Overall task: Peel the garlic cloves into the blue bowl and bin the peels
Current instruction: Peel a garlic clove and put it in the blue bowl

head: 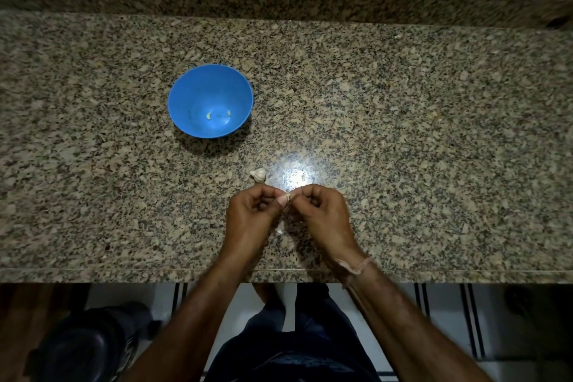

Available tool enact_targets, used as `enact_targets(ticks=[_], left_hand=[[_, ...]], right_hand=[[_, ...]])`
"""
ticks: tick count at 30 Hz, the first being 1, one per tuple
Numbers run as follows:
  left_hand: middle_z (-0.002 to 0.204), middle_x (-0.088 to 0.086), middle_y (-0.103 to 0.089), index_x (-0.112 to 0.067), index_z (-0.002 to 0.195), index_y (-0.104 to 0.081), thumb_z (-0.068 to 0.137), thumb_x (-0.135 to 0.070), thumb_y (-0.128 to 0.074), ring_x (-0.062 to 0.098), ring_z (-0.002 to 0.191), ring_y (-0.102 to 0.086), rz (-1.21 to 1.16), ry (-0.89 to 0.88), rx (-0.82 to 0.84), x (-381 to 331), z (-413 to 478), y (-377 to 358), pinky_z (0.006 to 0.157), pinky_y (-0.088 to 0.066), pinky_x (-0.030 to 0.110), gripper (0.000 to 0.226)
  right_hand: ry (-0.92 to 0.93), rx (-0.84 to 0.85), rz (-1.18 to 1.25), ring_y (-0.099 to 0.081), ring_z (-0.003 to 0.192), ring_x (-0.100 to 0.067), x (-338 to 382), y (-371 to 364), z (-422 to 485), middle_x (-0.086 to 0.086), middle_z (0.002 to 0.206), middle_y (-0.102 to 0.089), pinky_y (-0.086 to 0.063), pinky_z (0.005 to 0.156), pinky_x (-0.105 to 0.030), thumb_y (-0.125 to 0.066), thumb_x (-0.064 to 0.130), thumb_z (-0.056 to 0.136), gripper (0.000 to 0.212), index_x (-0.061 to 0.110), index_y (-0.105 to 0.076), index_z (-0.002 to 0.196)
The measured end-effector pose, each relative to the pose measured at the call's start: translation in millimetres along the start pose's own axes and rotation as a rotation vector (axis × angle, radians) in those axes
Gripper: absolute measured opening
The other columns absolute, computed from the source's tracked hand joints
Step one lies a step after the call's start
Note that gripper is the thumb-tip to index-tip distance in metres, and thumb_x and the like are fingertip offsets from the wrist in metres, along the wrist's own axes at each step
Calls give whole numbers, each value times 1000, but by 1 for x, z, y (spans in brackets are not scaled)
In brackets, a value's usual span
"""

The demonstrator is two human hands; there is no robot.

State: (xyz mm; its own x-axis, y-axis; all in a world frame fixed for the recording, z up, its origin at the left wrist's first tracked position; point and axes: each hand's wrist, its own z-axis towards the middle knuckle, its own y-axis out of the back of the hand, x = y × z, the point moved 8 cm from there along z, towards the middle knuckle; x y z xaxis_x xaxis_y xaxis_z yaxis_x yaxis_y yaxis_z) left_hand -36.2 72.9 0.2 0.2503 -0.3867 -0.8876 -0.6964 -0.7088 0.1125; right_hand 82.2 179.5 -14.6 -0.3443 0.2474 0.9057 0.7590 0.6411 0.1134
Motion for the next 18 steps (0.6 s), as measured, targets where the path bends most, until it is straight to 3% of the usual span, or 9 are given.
enact_targets(ticks=[1,4,6,9,12,14,16,18], left_hand=[[81,9,-76,-5,92,-75,93,-2,-71,14,72,-70,-111,105,48,7,2,-2,66,-55,22,6],[78,6,-72,-6,92,-73,94,-2,-66,14,70,-62,-394,378,158,26,1,-12,64,-54,24,8],[77,5,-71,-6,92,-71,95,-2,-65,13,70,-61,-481,410,158,30,0,-16,62,-55,22,8],[83,15,-74,-4,95,-72,95,-4,-69,17,71,-68,-223,220,86,17,3,-7,63,-56,24,3],[94,23,-74,-2,97,-73,94,-2,-70,20,80,-72,-145,135,61,10,5,-2,69,-58,24,5],[92,16,-76,-6,97,-74,93,-3,-71,20,83,-72,-116,74,59,6,4,0,72,-60,26,6],[86,1,-76,-13,94,-75,92,-4,-73,12,82,-72,114,-129,-14,-8,2,6,71,-59,22,10],[85,-8,-73,-17,91,-75,91,-6,-75,10,82,-70,342,-344,-55,-24,-3,5,70,-56,21,11]], right_hand=[[14,-1,6,-75,84,-33,1,0,-1,-8,87,-77,-63,79,-55,-73,17,95,7,11,-75,93],[146,-17,-93,-74,79,-22,13,1,-5,-3,85,-76,-64,73,-37,-72,13,96,4,12,-74,93],[86,-4,-28,-74,79,-23,12,-1,-2,-7,86,-77,-64,72,-35,-71,9,96,4,8,-74,94],[-74,34,168,-68,71,-29,3,-2,0,-21,85,-73,-61,66,-38,-66,4,98,9,-3,-72,99],[-106,48,207,-63,67,-24,3,-5,-2,-18,79,-68,-58,60,-29,-64,3,99,12,-9,-69,101],[-139,57,230,-63,67,-23,1,-6,-2,-18,79,-68,-58,61,-32,-63,3,100,13,-9,-69,101],[-155,60,245,-64,71,-30,0,-8,-2,-20,83,-70,-60,68,-41,-65,5,99,13,-8,-70,100],[-48,27,120,-70,75,-30,8,-4,-4,-16,87,-75,-63,72,-44,-71,11,96,11,0,-73,97]])
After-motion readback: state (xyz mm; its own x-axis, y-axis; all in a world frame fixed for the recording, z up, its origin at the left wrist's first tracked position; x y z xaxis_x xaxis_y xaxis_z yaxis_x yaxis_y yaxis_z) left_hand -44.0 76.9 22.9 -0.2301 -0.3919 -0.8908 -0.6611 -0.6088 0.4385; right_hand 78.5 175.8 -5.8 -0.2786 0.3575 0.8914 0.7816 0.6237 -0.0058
